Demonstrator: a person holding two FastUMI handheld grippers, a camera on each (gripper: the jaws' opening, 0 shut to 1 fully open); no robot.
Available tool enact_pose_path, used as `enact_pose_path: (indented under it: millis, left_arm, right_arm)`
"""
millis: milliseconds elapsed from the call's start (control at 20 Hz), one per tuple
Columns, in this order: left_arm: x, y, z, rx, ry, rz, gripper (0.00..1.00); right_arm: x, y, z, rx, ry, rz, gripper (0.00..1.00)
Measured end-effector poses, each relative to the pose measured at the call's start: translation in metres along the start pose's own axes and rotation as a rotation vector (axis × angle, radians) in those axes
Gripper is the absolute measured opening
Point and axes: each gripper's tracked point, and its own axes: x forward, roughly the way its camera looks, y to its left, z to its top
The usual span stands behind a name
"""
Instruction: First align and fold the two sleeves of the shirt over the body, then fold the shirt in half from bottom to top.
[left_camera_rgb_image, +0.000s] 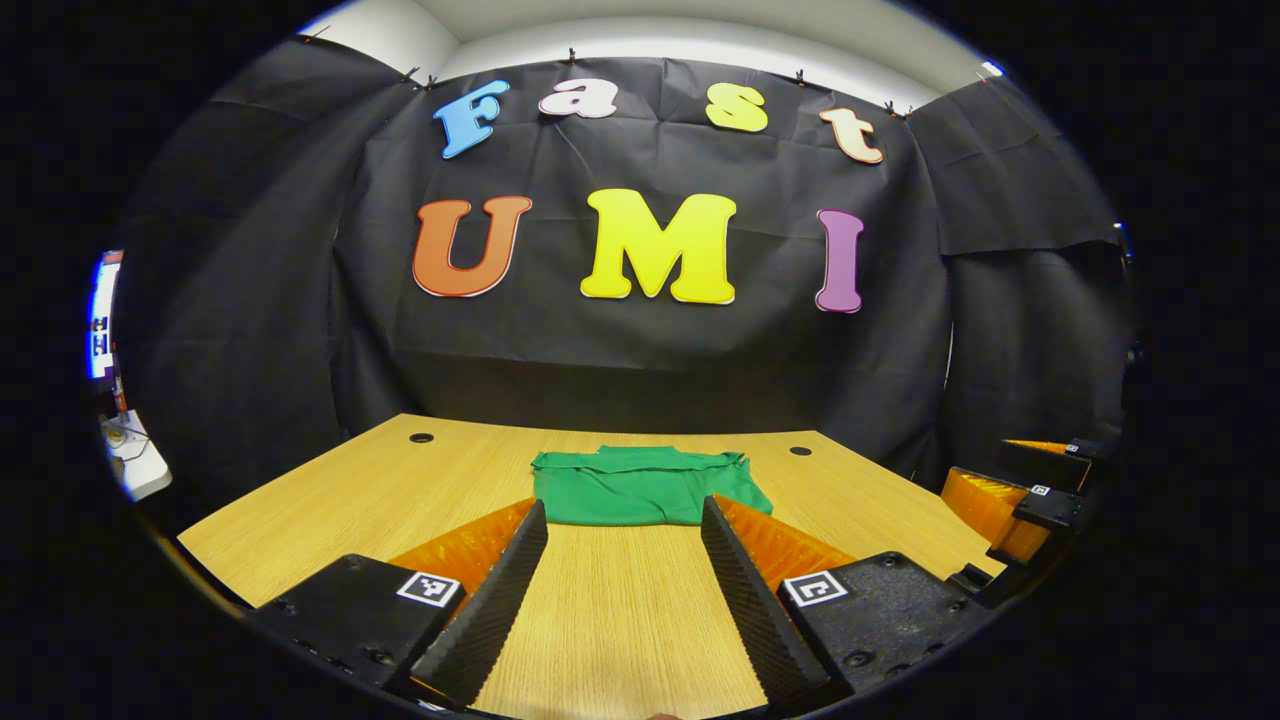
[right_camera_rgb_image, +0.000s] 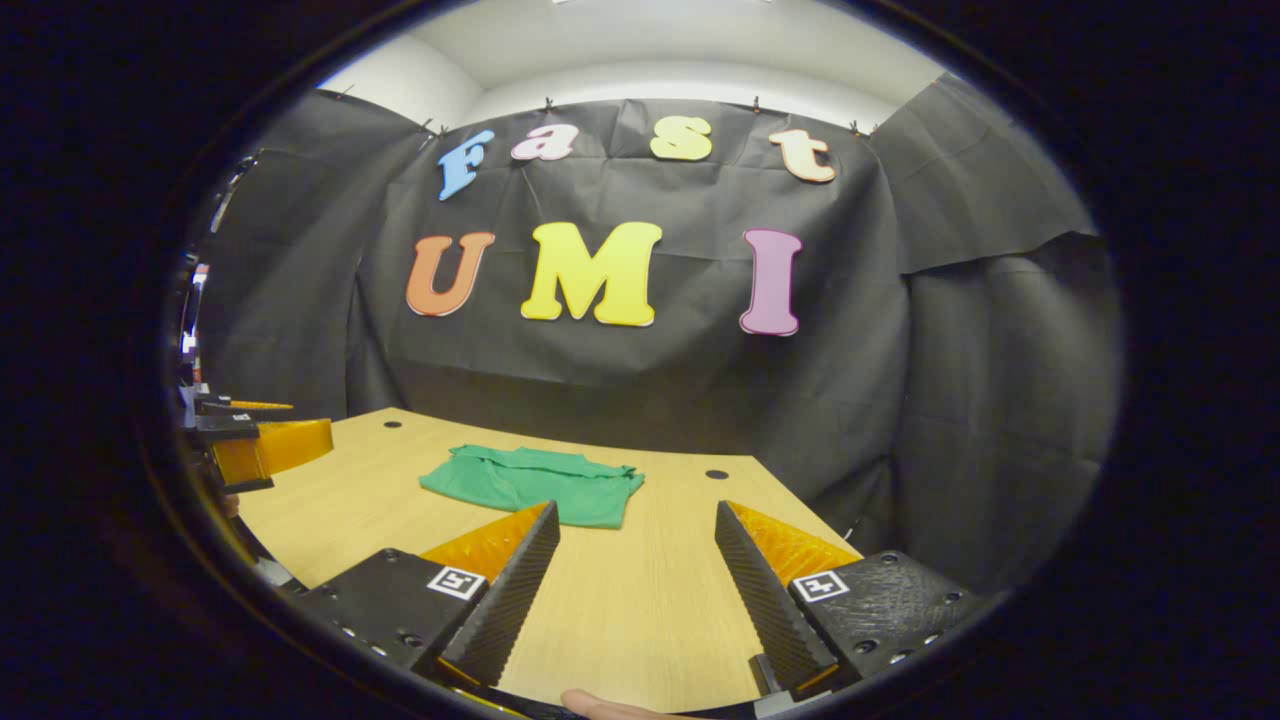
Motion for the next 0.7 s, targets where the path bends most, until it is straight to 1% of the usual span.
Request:
enact_pose_path:
  millis: [100,150,250,350,700]
  left_arm:
    - [0.005,-0.005,-0.006,-0.020,0.018,-0.017,1.00]
    - [0.006,-0.006,-0.010,-0.026,0.030,-0.022,1.00]
    - [0.007,-0.008,-0.015,-0.027,0.049,-0.029,1.00]
    - [0.008,-0.007,-0.010,-0.017,0.035,-0.026,1.00]
    - [0.009,-0.008,-0.013,-0.001,0.031,-0.025,1.00]
  right_arm:
    - [0.004,0.004,-0.004,0.013,0.014,0.002,0.95]
    - [0.008,0.007,-0.008,0.021,0.024,0.006,0.97]
    - [0.010,0.015,-0.015,0.015,0.045,0.029,0.95]
    - [0.012,0.013,-0.015,0.005,0.047,0.026,0.97]
    - [0.013,0.014,-0.017,0.001,0.053,0.026,0.97]
